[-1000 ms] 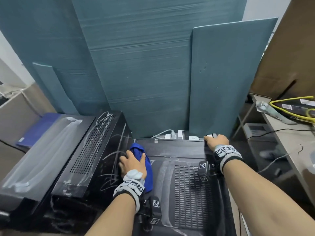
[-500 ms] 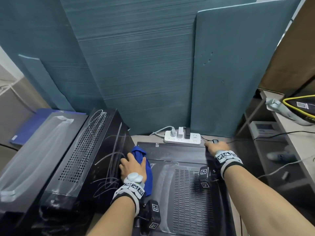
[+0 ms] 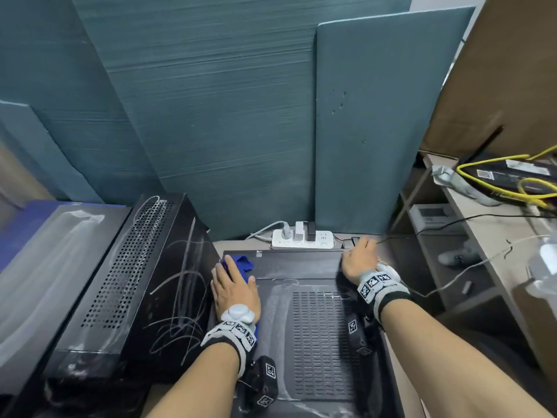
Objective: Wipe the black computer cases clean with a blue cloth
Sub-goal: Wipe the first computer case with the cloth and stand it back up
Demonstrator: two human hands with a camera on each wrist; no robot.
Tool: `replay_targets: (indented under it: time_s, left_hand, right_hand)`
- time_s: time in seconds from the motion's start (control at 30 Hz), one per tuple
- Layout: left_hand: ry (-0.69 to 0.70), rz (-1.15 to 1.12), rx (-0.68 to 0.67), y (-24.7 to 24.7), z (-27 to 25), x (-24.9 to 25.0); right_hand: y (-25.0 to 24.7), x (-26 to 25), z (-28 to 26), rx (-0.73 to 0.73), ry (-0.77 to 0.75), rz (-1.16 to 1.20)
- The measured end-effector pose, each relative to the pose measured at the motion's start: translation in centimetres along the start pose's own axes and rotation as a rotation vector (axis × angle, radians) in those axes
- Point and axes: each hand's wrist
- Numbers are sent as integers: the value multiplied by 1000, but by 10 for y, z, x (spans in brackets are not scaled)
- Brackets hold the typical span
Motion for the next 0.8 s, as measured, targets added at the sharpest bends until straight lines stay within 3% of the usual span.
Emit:
replay_targets:
  time_s: [0.1,0.3,0.37,0.47,0.57,0.67,0.8]
  left_hand:
    - [150,3,-141,5,-2,19]
    - [612,-48,-304,18,-26,85]
    - [680,-71,-364,18,-28,87]
    - [605,-112,-335,7,-17,70]
    - [385,-80,-252,-5,3,32]
    - [241,0,-257,-8,23,3]
    - [107,71,-184,-1,31,10]
  right_hand:
    - [7,14,-20,-38,-84,-66]
    - [13,39,-33,-183,-127,-88]
    - [12,41,-38,-189,-126,-91]
    - [9,41,-41,-196,-116,-90]
    - [8,42,-42,-212,-135,-105]
    - [7,45,-42,-219,-151,-152]
    - [8,44,-41,-237,-162,-175]
Point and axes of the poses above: each hand's wrist, its own z-axis towards the middle knuckle, its own y-axis out of the palm, x = y × z, and after that the axes turned 6 degrees about y, right-handed
